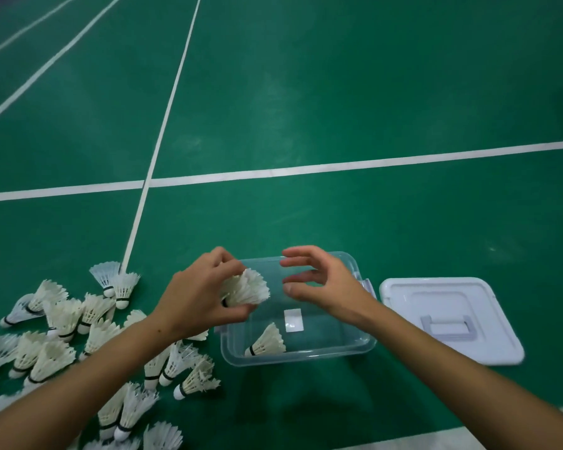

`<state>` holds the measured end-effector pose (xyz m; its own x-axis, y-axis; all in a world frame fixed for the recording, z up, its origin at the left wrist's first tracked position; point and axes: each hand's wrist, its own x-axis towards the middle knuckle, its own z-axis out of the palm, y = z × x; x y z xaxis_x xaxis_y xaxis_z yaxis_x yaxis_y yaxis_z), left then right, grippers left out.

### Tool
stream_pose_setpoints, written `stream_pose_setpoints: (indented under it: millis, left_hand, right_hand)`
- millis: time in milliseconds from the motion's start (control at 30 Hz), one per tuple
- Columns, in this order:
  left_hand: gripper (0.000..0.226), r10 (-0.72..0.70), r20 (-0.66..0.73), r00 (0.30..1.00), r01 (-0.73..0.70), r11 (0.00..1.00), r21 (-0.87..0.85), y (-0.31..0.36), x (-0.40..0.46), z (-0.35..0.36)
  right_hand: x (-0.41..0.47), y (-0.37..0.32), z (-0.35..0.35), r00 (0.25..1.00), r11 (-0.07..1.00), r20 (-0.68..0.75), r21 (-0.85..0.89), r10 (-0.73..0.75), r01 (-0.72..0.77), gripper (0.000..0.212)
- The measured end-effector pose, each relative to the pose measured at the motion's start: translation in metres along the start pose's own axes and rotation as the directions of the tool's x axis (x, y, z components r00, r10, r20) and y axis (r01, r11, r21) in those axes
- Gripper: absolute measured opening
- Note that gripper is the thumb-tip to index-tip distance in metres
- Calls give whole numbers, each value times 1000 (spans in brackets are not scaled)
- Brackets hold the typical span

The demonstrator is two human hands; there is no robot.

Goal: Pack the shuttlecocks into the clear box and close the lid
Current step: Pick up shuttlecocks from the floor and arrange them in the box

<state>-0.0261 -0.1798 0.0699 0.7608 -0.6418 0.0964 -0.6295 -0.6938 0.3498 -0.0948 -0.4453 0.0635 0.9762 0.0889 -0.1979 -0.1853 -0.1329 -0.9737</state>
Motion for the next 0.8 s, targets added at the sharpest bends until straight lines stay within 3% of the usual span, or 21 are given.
stream_pose_setpoints:
  millis: [100,200,367,533,633,800]
  left_hand:
    - [52,41,61,997,-47,994,101,17,12,8]
    - [63,107,91,990,-118,985,128,31,21,14]
    - [52,94,96,991,-100,993,62,31,28,29]
    - [61,107,134,985,-114,993,38,28,32,42]
    - [64,90,131,987,-94,995,19,18,34,39]
    - [51,62,103,993,-56,997,-56,-1,26,32]
  right_hand:
    - [-12,-19,10,998,995,4,-87,-57,57,63]
    - [-12,-18,17,995,978,-42,-190,-90,80,45]
    - [-6,-4,12,993,964,-96,-264,-68,41,25]
    - [-4,10,6,997,980,-78,-195,22,-37,16]
    - [-8,17,-7,987,979,-139,-177,74,-99,14]
    - [-4,41,-16,986,887,-141,-439,87,-141,18]
